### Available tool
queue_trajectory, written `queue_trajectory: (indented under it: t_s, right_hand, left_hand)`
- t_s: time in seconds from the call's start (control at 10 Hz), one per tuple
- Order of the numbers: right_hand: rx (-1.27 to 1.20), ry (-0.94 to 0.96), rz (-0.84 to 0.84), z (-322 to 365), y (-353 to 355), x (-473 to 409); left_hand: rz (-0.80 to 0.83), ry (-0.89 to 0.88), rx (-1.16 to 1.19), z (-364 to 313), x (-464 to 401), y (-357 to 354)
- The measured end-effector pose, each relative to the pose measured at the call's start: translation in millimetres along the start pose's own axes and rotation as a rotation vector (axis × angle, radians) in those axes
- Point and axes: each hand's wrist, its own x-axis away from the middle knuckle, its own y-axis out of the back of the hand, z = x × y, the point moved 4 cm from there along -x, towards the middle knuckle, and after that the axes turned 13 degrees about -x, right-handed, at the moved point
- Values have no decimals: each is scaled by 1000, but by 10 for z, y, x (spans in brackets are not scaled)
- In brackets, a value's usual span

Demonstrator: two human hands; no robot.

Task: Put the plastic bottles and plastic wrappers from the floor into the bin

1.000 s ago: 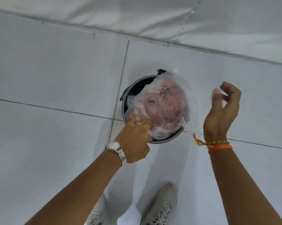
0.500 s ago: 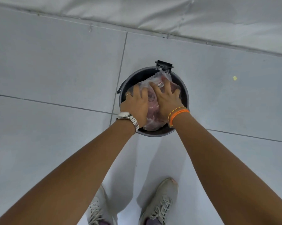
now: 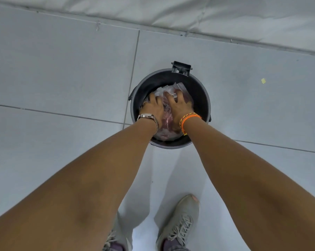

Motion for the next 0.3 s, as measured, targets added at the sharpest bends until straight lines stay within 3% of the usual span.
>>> queue_trajectory:
  t_s: [0.2,0.3]
  right_hand:
    - [58,88,-5,114,123,297]
    - [-9,125,-115,255,407,709]
  left_hand:
    - [153,-50,297,147,201,193]
    - [73,-83,408,277,441,566]
